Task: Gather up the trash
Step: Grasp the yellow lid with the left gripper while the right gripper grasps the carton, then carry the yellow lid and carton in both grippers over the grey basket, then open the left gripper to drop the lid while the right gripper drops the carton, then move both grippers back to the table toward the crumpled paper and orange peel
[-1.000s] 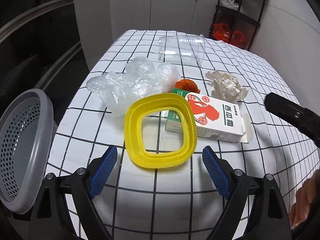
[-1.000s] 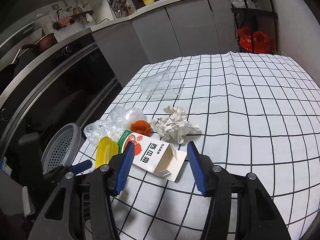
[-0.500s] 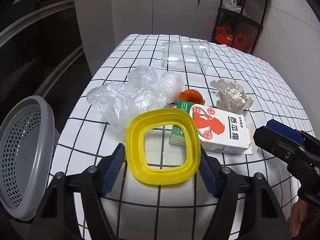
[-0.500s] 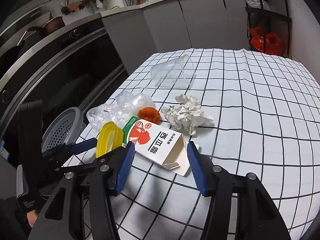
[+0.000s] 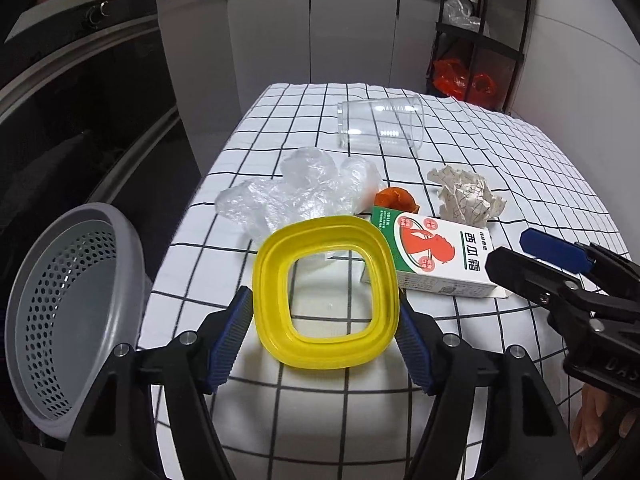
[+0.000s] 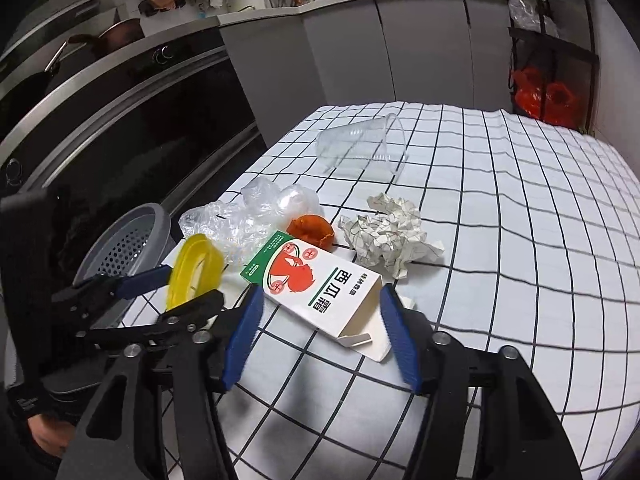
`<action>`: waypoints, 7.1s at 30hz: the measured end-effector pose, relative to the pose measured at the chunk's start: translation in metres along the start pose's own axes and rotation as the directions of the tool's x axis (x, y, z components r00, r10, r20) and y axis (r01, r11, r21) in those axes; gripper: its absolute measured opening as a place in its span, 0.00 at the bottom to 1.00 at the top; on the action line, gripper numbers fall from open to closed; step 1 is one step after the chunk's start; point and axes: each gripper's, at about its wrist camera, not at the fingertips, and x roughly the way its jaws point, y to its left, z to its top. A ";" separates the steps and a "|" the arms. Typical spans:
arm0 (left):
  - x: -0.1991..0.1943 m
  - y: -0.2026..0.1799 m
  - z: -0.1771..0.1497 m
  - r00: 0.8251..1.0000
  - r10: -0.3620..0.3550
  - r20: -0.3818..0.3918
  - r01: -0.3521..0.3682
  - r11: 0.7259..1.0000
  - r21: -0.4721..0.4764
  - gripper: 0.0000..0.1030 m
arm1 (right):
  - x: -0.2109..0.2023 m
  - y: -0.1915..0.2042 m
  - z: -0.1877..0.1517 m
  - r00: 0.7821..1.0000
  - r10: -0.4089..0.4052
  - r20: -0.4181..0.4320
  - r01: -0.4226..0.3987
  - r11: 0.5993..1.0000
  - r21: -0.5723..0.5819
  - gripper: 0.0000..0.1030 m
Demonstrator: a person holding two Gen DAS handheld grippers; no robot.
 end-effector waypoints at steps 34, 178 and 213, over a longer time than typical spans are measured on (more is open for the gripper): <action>-0.034 0.038 -0.012 0.998 0.053 0.040 -0.051 0.998 -0.047 0.65 | 0.034 0.028 -0.002 0.980 0.118 -0.158 -0.147 0.970 -0.194 0.76; -0.057 0.203 -0.032 0.983 0.178 0.033 -0.170 0.970 -0.172 0.76 | 0.060 0.182 0.019 0.999 0.055 0.001 -0.054 0.996 -0.067 0.58; -0.023 0.055 0.019 0.994 0.023 0.106 -0.020 0.999 -0.031 0.80 | 0.015 -0.007 0.014 0.962 -0.266 0.060 0.256 0.957 0.136 0.73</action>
